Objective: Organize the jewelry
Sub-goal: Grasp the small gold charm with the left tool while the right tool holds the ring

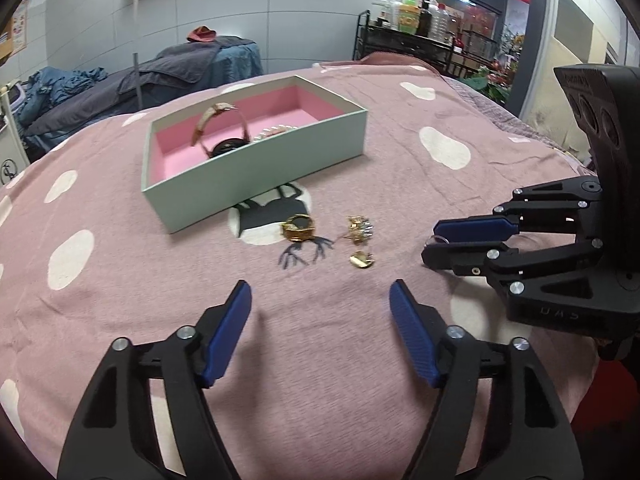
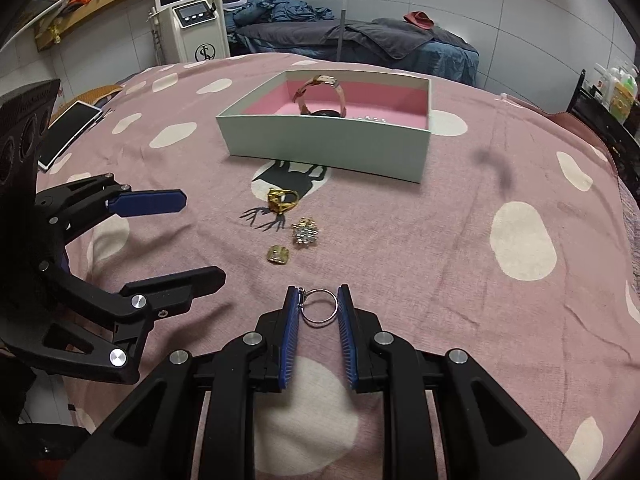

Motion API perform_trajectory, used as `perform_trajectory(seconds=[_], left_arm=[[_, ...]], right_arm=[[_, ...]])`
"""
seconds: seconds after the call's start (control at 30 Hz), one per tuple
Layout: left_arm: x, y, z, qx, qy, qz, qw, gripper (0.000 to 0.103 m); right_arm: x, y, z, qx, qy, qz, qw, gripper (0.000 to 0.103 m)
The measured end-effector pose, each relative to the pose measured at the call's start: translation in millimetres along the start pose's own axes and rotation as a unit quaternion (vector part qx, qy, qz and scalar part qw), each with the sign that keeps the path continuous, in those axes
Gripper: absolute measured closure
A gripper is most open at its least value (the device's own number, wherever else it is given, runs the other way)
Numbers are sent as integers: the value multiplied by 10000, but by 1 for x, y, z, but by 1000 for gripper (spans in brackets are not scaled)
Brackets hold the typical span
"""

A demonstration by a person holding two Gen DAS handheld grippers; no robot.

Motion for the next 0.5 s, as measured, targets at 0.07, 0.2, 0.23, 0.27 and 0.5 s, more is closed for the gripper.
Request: perform_trajectory(seconds=[0.07,0.2,0.23,0.27,0.5], left_arm=[[-4,-6,8,134,76,43,9999,42],[-12,-17,25,312,245,145,9991,59],[-13,-18,28,314,276,163,9990,61],[-14,-19,31,299,282,163,9990,61],[-17,-20,33,360,264,72,9990,84]], right_arm=[[1,-8,-3,23,-16,81,10000,84],[2,-14,-5,37,-35,149,9999,84],[2,-14,-6,36,-35,154,9999,84],[2,-15,-6,32,-33,156,9999,84],[5,-15,-5,10,-24,156,9999,84]])
Point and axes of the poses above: each gripper's, at about its wrist camera, not at the fingertips, and z roughly the way its jaws point, y to its left, x to its underside, the point moved 6 cm from there along z, roughly the way its jaws point, and after that the axes turned 9 degrees about z, right-handed, at the moved point
